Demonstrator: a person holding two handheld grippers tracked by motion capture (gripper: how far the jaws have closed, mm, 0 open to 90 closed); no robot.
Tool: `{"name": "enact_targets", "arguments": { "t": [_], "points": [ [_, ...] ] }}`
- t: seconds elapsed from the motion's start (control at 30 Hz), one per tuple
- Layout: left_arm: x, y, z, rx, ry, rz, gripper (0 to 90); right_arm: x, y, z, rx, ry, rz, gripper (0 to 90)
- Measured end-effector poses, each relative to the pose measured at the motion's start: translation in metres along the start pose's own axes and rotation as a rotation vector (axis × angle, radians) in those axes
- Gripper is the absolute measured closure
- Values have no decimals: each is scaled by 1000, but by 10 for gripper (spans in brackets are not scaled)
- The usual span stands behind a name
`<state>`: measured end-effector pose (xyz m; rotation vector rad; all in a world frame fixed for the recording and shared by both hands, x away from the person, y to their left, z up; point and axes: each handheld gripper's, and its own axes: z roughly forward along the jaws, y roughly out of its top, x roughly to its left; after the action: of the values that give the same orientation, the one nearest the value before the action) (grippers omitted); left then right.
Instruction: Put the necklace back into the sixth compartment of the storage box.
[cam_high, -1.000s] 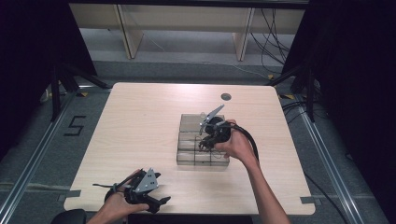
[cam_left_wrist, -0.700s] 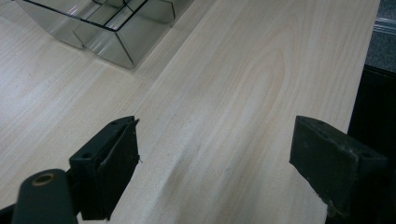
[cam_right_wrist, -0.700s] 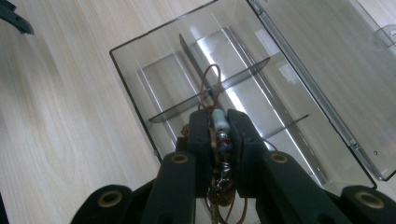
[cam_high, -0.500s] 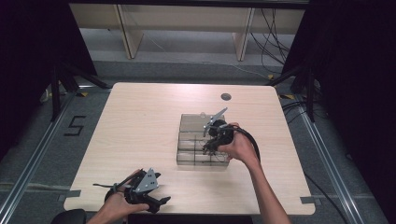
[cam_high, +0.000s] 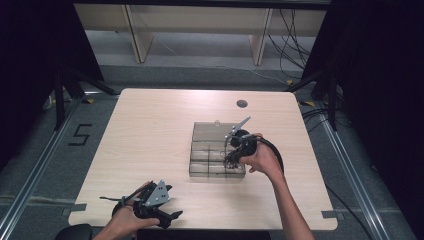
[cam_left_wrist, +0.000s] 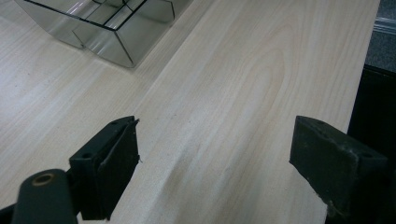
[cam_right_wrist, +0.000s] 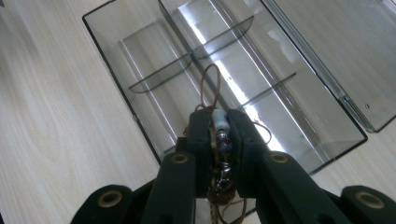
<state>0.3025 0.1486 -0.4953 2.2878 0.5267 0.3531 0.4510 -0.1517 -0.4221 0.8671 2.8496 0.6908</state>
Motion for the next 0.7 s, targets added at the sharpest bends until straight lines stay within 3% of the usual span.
{"name": "enact_targets", "arguments": {
  "t": [0.07, 0.7],
  "points": [
    [0, 0, 0, 1, -1, 1, 151, 0, -2, 0, 16, 8, 24, 808],
    [0, 0, 1, 2, -3, -1, 151, -7, -12, 20, 98, 14, 20, 808]
  ]
}}
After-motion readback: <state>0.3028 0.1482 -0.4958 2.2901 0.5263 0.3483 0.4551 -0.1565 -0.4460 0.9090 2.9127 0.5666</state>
